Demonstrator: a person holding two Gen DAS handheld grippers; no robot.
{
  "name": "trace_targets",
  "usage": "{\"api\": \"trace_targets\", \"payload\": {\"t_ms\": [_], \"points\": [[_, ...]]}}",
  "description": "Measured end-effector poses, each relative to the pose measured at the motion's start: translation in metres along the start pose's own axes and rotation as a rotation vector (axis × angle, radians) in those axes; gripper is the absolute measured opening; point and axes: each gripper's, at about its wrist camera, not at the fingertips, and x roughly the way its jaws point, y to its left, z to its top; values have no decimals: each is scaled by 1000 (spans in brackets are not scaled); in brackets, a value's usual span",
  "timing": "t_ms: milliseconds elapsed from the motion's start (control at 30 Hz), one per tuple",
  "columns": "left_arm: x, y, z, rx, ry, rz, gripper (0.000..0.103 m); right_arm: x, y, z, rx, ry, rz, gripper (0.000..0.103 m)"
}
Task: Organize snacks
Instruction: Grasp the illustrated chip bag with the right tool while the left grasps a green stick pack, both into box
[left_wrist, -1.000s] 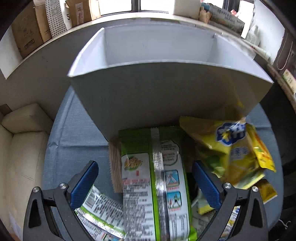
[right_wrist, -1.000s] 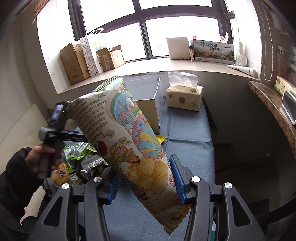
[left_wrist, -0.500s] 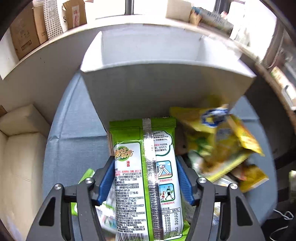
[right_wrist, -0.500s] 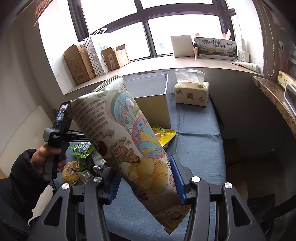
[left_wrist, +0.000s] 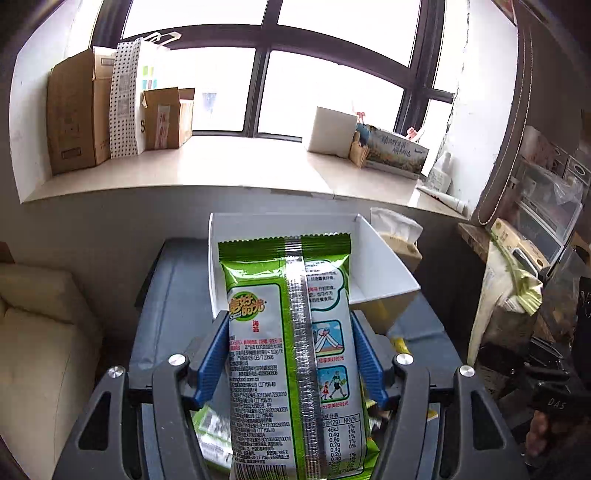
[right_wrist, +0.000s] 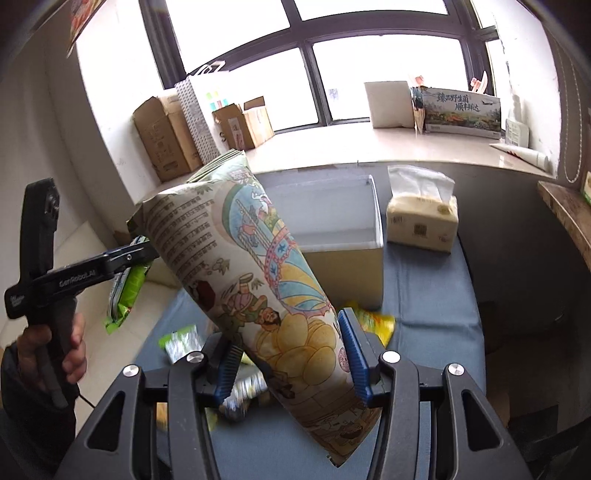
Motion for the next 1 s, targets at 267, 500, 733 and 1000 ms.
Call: {"api": "trace_targets", "payload": {"t_ms": [267,500,733,1000], "points": [[84,0,78,-11,29,18,70,76,-19,106,90,43,107,54],[164,17,98,-60,133,32,74,172,-68,142,260,144,127,54],[187,20,88,-25,124,65,103,225,-101,130,413,215,112,102],[173,32,81,-52,94,55,103,197,-94,139,368,81,117,103]]}}
